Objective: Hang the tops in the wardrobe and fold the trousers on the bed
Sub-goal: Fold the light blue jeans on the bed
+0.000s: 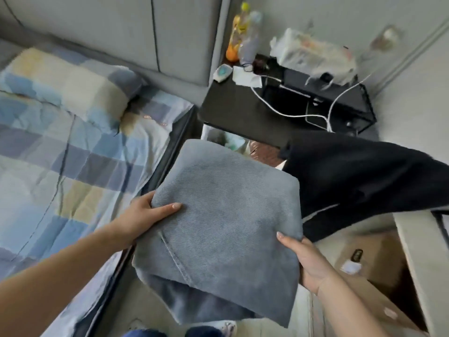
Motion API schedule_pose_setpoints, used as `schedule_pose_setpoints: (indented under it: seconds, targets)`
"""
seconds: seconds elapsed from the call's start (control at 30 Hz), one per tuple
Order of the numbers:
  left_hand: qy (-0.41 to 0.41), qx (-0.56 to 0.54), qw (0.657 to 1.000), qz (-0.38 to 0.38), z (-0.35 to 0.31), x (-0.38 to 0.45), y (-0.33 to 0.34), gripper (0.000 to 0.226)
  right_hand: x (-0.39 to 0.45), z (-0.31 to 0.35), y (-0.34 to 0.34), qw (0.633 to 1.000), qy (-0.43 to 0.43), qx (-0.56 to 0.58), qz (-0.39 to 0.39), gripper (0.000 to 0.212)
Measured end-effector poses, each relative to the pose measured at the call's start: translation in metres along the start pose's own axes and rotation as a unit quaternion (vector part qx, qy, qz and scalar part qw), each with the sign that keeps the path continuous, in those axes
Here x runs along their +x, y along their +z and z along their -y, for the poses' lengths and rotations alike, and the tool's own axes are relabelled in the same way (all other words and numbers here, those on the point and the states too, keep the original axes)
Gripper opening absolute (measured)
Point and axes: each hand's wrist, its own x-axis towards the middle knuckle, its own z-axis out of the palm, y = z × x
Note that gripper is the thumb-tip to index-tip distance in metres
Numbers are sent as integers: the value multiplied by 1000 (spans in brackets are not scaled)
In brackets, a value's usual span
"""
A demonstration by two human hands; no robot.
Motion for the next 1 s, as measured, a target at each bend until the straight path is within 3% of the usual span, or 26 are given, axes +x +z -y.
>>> schedule_pose_setpoints:
  seconds: [0.2,0.33,0.5,0.6,0.67,0.73,0.87,0.93,1.0]
  targets:
    - [11,42,994,103,-33,24,151,93,-66,20,-125,991,-33,78,-101,33]
    - [14,96,980,172,-39,41,255,96,-108,19,-207,971,-63,143,-179,14]
    - [2,152,954,260,-41,68,372,79,-141,-4,-290,936,-69,206,-279,25]
    - [6,169,939,301,-41,85,440,48,-155,-12,-326,904,-78,258,-330,29]
    - [18,180,928,326,-43,95,481,41,-160,-12,-344,885,-86,285,-357,31]
    - [16,179,916,359,-46,110,518,38,-162,-6,-360,864,-90,306,-390,32]
    - [-12,180,885,430,-55,140,588,55,-165,10,-384,817,-83,365,-438,66]
    - [-17,192,878,438,-56,156,617,64,-164,18,-390,808,-84,383,-439,64]
    - [-20,207,871,446,-55,172,651,52,-161,23,-401,796,-88,411,-434,49]
